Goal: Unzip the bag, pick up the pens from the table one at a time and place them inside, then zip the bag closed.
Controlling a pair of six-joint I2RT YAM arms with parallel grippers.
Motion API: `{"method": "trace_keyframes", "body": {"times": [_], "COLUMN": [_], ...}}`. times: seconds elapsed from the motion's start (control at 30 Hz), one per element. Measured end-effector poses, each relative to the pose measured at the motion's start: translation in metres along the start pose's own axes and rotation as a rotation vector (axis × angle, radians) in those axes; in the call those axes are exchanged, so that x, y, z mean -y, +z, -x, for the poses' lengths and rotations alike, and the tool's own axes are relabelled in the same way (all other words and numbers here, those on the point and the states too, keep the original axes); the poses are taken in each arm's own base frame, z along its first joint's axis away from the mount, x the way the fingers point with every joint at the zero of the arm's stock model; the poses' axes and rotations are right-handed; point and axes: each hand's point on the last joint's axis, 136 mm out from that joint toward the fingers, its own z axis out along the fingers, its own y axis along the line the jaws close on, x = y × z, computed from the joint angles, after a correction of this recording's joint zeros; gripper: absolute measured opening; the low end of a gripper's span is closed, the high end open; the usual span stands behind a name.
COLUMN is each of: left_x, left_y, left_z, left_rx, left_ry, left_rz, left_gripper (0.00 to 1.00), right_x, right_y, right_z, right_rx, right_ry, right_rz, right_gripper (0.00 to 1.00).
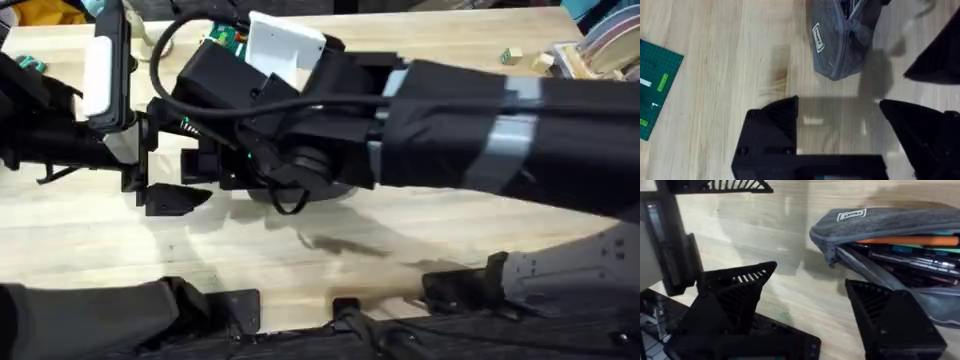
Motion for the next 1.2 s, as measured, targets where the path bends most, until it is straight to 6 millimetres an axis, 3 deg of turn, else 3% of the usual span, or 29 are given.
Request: {"method": "trace_keyframes", "body": {"times": [0.27,0.6,0.7,0.87,1.0,1.2], "left_x": [0.0,0.0,0.0,0.0,0.0,0.0], "left_y": [0.0,0.0,0.0,0.0,0.0,0.0], "left_z": [0.0,0.0,0.0,0.0,0.0,0.0], "left_rx": [0.0,0.0,0.0,0.0,0.0,0.0], "left_ry": [0.0,0.0,0.0,0.0,0.0,0.0], "left_rz": [0.0,0.0,0.0,0.0,0.0,0.0], "left_gripper": [0.994,0.994,0.993,0.993,0.993,0.993], "right_x": [0.002,0.009,0.011,0.014,0.016,0.016], "right_y": [0.022,0.035,0.039,0.047,0.049,0.049], "right_z": [0.003,0.015,0.017,0.015,0.015,0.015], "right_rx": [0.001,0.04,0.051,0.05,0.05,0.051], "right_ry": [0.022,0.061,0.065,0.071,0.078,0.081], "right_rz": [-0.013,-0.041,-0.051,-0.068,-0.073,-0.074], "right_gripper": [0.998,0.983,0.874,0.581,0.415,0.335]}}
